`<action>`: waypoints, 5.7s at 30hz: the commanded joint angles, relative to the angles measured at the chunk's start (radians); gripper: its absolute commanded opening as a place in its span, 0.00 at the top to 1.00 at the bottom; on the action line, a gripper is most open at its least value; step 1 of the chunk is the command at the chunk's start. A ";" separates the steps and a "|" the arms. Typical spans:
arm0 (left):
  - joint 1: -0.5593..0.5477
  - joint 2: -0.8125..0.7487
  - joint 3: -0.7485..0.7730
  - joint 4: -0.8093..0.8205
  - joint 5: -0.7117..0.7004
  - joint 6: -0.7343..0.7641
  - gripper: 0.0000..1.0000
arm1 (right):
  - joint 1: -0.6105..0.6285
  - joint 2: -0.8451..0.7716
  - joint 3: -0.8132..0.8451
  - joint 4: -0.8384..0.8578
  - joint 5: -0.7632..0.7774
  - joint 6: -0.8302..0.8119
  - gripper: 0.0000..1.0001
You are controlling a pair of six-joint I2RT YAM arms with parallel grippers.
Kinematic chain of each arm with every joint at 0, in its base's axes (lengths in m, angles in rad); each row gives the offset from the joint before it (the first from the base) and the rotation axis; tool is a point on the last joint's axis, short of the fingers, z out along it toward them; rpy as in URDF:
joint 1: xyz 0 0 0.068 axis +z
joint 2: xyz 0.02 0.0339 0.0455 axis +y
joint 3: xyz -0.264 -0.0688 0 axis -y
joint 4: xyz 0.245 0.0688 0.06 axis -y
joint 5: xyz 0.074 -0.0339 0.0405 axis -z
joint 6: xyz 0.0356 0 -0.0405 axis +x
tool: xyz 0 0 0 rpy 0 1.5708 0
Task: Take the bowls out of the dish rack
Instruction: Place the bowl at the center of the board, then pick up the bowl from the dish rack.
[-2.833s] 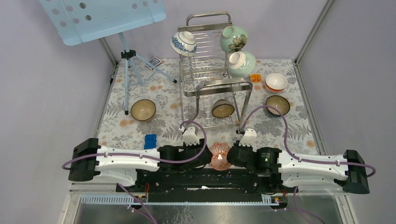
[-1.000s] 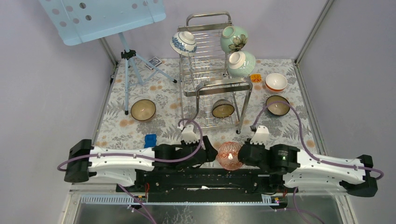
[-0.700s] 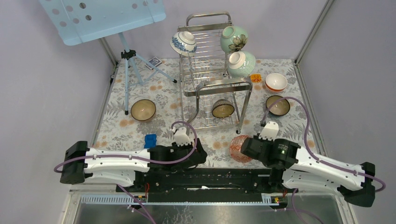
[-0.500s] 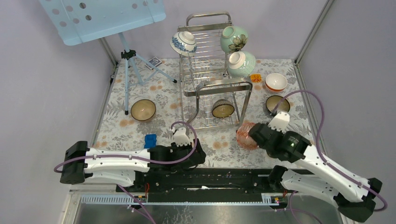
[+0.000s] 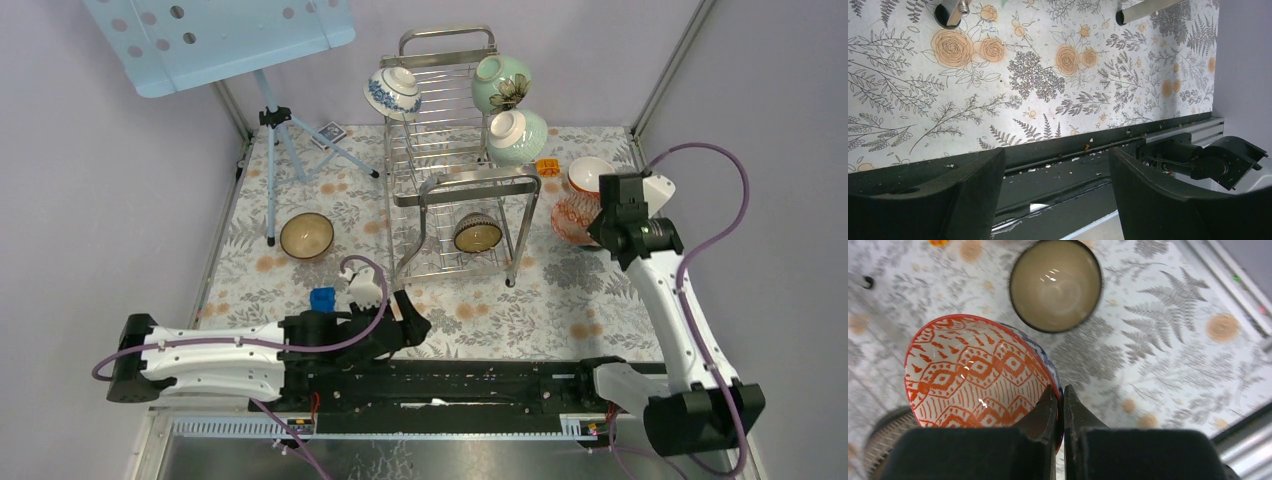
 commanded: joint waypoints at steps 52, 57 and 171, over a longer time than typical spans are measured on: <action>0.001 0.011 -0.039 -0.041 -0.140 -0.068 0.20 | -0.034 0.907 0.329 0.481 -0.181 0.222 0.88; 0.001 0.013 -0.032 -0.041 -0.140 -0.066 0.19 | -0.034 0.905 0.332 0.481 -0.197 0.206 0.77; 1.366 0.643 0.430 1.596 1.205 -0.230 0.19 | 0.125 -0.917 -0.556 0.500 -0.751 0.098 0.06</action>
